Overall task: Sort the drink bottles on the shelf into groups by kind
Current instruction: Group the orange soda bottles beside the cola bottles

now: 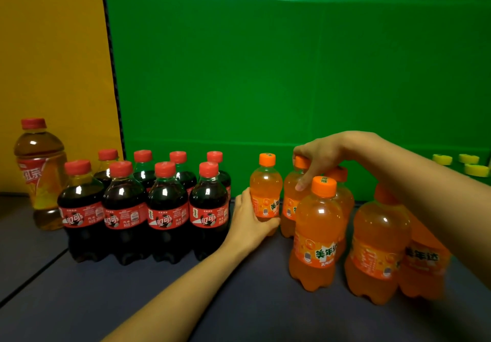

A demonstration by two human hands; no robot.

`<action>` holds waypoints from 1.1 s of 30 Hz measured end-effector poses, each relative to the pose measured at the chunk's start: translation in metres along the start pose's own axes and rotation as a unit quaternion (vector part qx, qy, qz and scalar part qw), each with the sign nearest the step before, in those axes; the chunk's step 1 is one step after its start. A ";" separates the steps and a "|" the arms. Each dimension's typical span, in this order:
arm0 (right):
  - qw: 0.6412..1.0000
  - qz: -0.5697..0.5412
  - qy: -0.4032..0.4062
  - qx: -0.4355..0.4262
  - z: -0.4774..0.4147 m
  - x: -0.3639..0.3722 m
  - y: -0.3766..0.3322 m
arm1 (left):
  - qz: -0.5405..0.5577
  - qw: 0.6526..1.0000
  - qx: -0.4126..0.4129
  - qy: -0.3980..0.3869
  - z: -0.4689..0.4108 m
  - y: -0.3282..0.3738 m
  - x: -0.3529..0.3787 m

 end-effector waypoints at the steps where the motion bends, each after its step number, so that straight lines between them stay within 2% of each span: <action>1: 1.000 0.000 0.002 -0.001 0.000 0.000 0.000 | -0.012 1.000 0.007 0.013 -0.001 -0.001 -0.001; 4: 1.000 0.000 0.008 -0.002 0.002 0.000 0.000 | -0.001 0.999 0.013 0.036 -0.001 -0.001 -0.003; 10: 1.000 0.008 0.017 -0.001 0.001 -0.001 -0.003 | 0.065 0.998 -0.008 0.008 -0.002 -0.001 -0.001; 16: 0.999 0.009 0.025 0.021 0.004 0.001 -0.003 | 0.032 0.999 -0.015 -0.018 0.001 -0.002 0.001; 19: 0.998 -0.041 0.018 0.036 0.015 0.000 0.001 | -0.027 0.999 0.020 0.029 0.014 0.011 -0.005; 20: 0.998 -0.052 0.023 0.042 0.021 -0.002 0.004 | -0.028 0.996 0.050 0.063 0.023 0.023 -0.011; 22: 0.997 -0.049 0.037 0.052 0.035 -0.009 0.011 | 0.007 0.980 0.160 0.119 0.043 0.054 -0.023; 24: 0.998 -0.047 0.017 0.047 0.049 -0.010 0.018 | 0.042 0.966 0.236 0.095 0.061 0.073 -0.021; 25: 0.997 -0.062 -0.008 0.044 0.055 -0.007 0.020 | 0.050 0.966 0.245 0.060 0.069 0.077 -0.015; 28: 0.991 -0.116 -0.061 0.038 0.065 0.005 0.023 | 0.034 0.982 0.180 -0.047 0.080 0.076 0.013; 31: 0.992 -0.121 -0.040 0.019 0.066 0.008 0.020 | 0.002 0.988 0.145 -0.045 0.074 0.071 0.020; 33: 0.994 -0.110 -0.024 0.007 0.067 0.009 0.020 | 0.025 0.990 0.135 -0.037 0.067 0.068 0.014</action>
Point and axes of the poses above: each hand's wrist, its own z-axis away from the middle knuckle, its own x-axis out of the palm, y = z × x, the point moved 6 cm from there along -z, towards the middle knuckle, and after that the axes turned 5 degrees about y, right-handed, at the moved point
